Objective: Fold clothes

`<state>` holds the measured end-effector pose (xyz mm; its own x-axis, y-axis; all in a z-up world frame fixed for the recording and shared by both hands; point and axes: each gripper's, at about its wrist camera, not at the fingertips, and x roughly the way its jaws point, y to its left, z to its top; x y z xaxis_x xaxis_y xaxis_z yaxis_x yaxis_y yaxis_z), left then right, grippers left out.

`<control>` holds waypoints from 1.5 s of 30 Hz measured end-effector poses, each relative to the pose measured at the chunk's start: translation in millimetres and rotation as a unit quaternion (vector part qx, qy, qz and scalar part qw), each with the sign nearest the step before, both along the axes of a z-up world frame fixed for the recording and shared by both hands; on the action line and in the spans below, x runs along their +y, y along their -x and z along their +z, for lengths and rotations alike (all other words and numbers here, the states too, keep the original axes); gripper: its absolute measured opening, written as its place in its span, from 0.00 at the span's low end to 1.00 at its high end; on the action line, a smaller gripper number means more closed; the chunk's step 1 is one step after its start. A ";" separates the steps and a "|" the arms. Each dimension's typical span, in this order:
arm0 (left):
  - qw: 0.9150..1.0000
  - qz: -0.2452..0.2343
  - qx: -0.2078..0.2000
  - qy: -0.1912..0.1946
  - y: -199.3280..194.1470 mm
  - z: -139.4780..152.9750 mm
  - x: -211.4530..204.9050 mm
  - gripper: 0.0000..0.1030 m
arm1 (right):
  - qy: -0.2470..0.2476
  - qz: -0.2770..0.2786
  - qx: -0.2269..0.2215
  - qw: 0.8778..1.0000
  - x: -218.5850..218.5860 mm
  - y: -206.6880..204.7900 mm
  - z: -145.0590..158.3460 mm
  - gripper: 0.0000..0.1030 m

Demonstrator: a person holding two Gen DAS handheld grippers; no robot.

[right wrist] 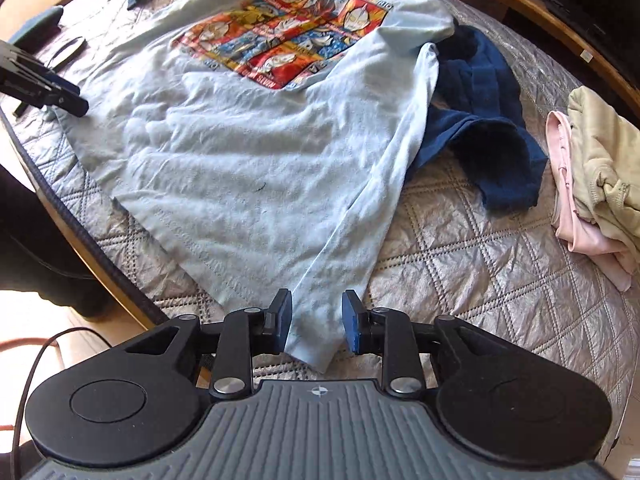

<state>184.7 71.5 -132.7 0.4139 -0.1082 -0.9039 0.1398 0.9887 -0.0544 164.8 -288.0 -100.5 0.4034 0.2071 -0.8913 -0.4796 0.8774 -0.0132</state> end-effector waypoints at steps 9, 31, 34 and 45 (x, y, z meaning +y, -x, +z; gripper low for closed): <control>0.997 0.020 -0.054 0.057 -85.4 7.7 -25.0 0.54 | -0.076 -0.119 -0.127 0.982 -11.5 -136.8 57.0 0.59; 0.967 0.113 -0.224 0.045 -98.3 -0.3 -10.1 0.66 | -0.193 0.133 -0.084 0.968 266.6 -329.2 76.4 0.75; 0.972 0.094 -0.208 0.058 -97.2 -3.2 -17.1 0.68 | -0.097 0.269 -0.067 0.956 345.8 -304.6 75.7 0.84; 0.985 0.025 -0.167 0.043 -86.8 -18.0 -36.2 0.66 | 0.056 0.351 -0.029 0.934 397.4 -266.2 -3.0 0.62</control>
